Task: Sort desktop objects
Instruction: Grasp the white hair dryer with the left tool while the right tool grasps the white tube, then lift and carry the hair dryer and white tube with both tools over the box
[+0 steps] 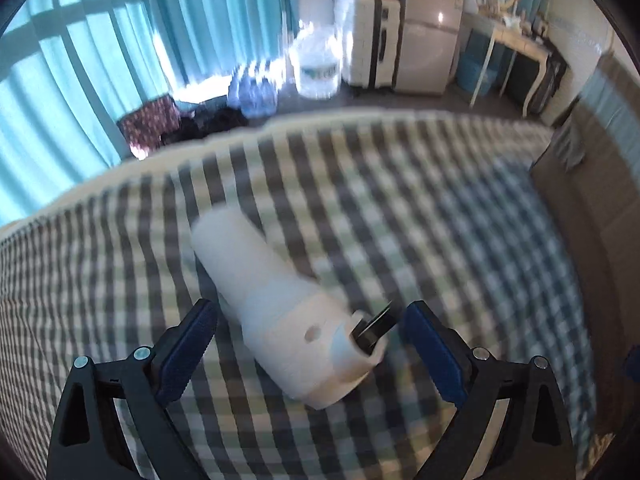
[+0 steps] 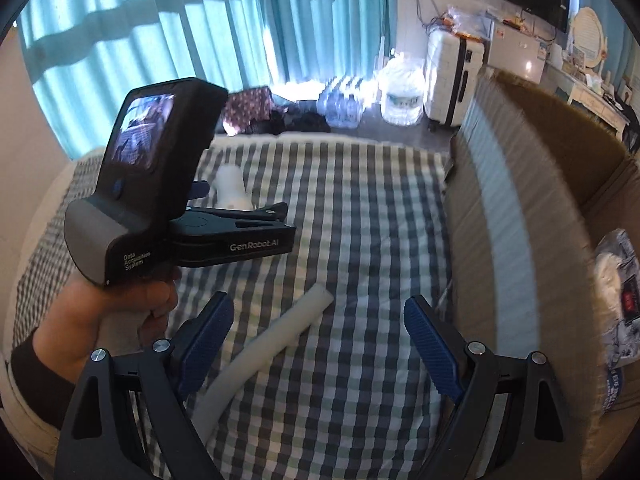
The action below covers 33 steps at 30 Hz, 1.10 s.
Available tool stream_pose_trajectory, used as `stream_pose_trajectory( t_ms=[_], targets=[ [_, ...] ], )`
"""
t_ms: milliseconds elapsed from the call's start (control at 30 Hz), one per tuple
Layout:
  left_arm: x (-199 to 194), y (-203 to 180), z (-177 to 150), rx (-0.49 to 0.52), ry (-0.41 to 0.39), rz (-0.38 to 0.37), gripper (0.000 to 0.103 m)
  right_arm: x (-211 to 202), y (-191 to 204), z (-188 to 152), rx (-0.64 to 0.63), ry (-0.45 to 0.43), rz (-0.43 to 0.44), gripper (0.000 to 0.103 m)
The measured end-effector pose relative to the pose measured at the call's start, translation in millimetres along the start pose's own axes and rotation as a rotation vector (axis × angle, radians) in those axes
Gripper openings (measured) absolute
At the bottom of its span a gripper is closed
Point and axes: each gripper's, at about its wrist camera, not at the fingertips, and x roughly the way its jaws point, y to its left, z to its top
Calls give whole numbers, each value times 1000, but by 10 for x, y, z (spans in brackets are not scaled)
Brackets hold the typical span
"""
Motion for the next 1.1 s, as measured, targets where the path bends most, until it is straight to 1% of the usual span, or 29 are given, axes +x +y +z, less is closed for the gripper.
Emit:
stream_pose_trajectory(
  t_ms=[67, 133, 167, 200, 233, 267, 300, 467, 533, 567, 600, 667, 733, 767, 833, 867, 900, 933, 967, 1033, 1100],
  targets=[
    [3, 118, -28, -39, 0, -44, 98, 108, 9, -38, 6, 35, 30, 88],
    [-25, 261, -56, -63, 2, -39, 97, 209, 36, -90, 5, 66, 56, 87],
    [-29, 307, -86, -64, 3, -46, 92, 251, 61, -120, -2, 81, 63, 87],
    [-47, 358, -131, -64, 2, -61, 83, 295, 87, -146, -12, 97, 66, 87],
    [-64, 390, -172, -59, -3, -60, 77, 337, 117, -169, -22, 111, 67, 87],
    [-84, 408, -211, -49, -11, -48, 66, 371, 147, -193, -30, 121, 69, 87],
    [-117, 424, -243, -42, -18, -41, 53, 403, 171, -215, -35, 128, 69, 87],
    [-211, 502, -396, -56, -18, -43, 52, 558, 260, -336, -30, 160, 40, 87],
    [-270, 531, -482, -57, -21, -30, 52, 635, 326, -408, -51, 189, 32, 87],
    [-301, 561, -516, -63, -21, -27, 52, 660, 367, -440, -75, 191, 13, 88],
    [-349, 603, -554, -82, -16, -37, 52, 672, 416, -465, -103, 181, -11, 88],
    [-442, 710, -593, -154, -23, -76, 52, 681, 495, -503, -146, 159, -40, 87],
    [-520, 792, -639, -205, -28, -103, 52, 681, 528, -530, -156, 154, -45, 80],
    [-585, 818, -680, -223, -37, -98, 52, 665, 533, -537, -155, 154, -42, 76],
    [-677, 834, -753, -235, -47, -82, 52, 622, 534, -541, -148, 164, -31, 55],
    [-721, 839, -783, -239, -50, -81, 52, 598, 533, -540, -148, 168, -31, 50],
    [-763, 853, -828, -242, -50, -84, 52, 571, 524, -541, -146, 171, -32, 42],
    [-789, 872, -859, -244, -54, -83, 52, 545, 509, -548, -142, 175, -28, 36],
    [-809, 885, -883, -246, -60, -75, 52, 526, 497, -557, -138, 177, -23, 34],
    [-850, 920, -939, -252, -65, -45, 52, 480, 484, -572, -135, 176, -17, 24],
    [-941, 983, -996, -265, -76, -35, 52, 445, 514, -568, -136, 175, -7, 20]
  ],
)
